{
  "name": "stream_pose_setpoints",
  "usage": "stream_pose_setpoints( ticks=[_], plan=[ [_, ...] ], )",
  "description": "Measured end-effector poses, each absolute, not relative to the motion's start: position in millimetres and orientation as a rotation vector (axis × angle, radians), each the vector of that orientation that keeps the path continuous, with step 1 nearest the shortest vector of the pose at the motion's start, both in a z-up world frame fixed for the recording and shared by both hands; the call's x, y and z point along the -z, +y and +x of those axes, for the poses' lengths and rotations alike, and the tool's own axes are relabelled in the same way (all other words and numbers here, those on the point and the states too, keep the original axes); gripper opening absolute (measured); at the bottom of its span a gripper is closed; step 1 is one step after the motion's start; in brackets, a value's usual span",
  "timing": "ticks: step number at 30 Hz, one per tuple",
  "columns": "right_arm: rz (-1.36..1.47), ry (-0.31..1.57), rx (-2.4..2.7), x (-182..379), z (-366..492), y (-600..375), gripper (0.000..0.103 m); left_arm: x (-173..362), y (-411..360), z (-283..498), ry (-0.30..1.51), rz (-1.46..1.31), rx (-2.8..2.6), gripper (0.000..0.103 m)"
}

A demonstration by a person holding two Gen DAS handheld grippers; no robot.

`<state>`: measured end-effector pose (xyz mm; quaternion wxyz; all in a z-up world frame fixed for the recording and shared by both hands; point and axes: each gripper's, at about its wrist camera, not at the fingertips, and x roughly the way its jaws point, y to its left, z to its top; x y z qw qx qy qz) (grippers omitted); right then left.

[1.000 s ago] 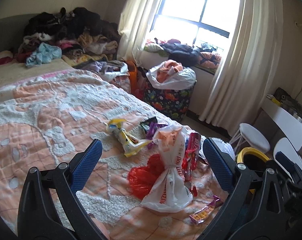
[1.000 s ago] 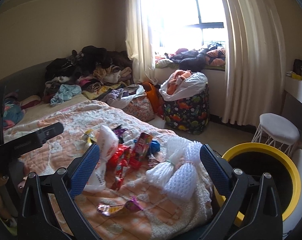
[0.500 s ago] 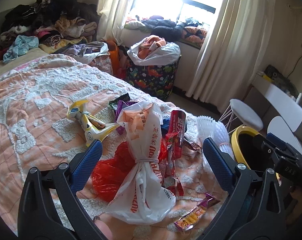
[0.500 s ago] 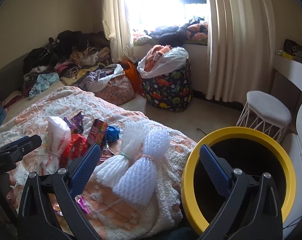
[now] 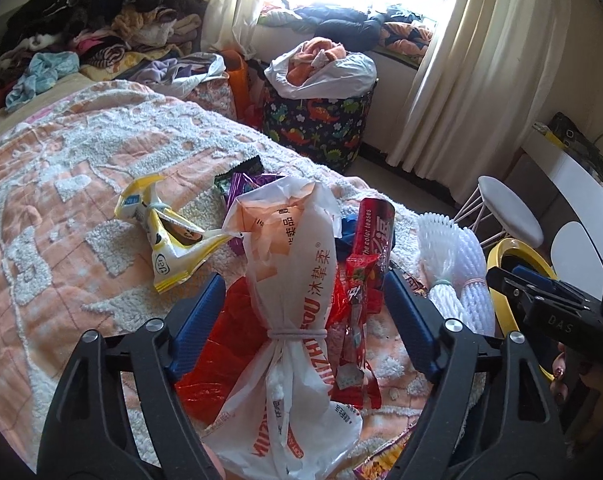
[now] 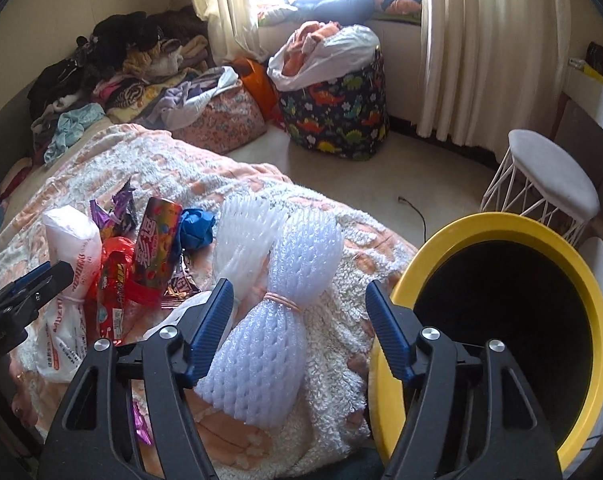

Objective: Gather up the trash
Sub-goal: 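Close left gripper on white plastic bag while right tool approaches white foam nets, then grasp the white foam fruit nets with the right gripper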

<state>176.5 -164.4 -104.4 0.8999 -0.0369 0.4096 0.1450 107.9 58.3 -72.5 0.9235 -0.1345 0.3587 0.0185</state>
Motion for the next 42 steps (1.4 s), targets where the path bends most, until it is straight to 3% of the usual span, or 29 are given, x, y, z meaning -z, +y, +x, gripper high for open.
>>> stream_pose_setpoints(
  ticks=[4, 9, 14, 20, 42],
  plan=[
    [-0.067, 0.894, -0.298, 111, 187, -158, 0.056, 77, 59, 114, 0.766, -0.28, -0.043, 0.066],
    [-0.035, 0.945, -0.301, 120, 196, -155, 0.051, 84, 62, 118, 0.806, -0.305, -0.052, 0.053],
    [-0.03, 0.978, -0.327, 125, 197, -150, 0.032, 83, 63, 115, 0.811, -0.315, -0.043, 0.034],
    [-0.001, 0.932, -0.346, 116, 185, -156, 0.027, 70, 63, 106, 0.773, -0.328, -0.02, 0.031],
    [0.111, 0.804, -0.379, 68, 155, -206, 0.026, 15, 21, 108, 0.675, -0.333, 0.064, 0.031]
  ],
)
